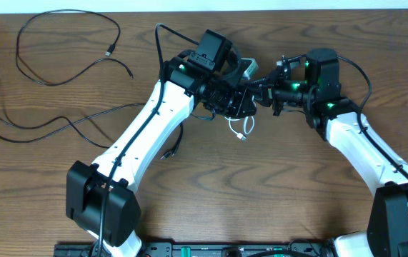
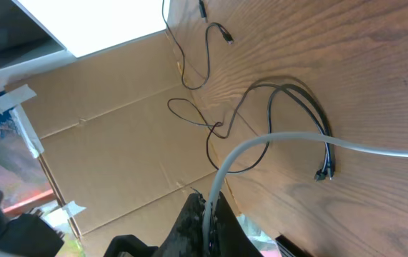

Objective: Untangle cables

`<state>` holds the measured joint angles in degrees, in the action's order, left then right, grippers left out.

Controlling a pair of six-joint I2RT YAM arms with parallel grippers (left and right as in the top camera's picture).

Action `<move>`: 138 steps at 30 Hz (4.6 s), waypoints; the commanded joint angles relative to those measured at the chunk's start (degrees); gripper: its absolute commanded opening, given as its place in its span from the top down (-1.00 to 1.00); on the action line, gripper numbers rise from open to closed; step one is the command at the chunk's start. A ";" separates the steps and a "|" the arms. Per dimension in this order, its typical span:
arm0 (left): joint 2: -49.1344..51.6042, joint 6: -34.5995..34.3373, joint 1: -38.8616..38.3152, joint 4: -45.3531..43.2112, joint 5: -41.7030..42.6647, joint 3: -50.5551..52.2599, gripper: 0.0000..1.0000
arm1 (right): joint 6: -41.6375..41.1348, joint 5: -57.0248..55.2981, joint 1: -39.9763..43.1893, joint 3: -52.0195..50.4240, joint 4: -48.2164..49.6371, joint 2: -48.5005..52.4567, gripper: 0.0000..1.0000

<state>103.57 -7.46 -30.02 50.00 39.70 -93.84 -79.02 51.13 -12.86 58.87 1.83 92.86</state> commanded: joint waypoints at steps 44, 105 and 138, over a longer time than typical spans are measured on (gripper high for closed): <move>-29.64 -29.68 4.61 -5.14 -25.38 -0.79 0.85 | 60.24 8.04 20.79 0.63 -32.20 -0.39 -0.83; -28.70 -44.30 4.55 -8.44 -20.72 -0.76 0.85 | 39.74 0.28 -12.22 0.66 10.03 -0.37 0.06; -28.72 -44.30 4.55 -8.44 -18.71 -0.76 0.85 | 42.25 -6.88 -10.43 0.66 1.14 -0.37 0.38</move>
<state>74.61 -51.29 -25.34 41.76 20.69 -94.19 -38.00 39.66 -23.31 59.18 1.21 92.92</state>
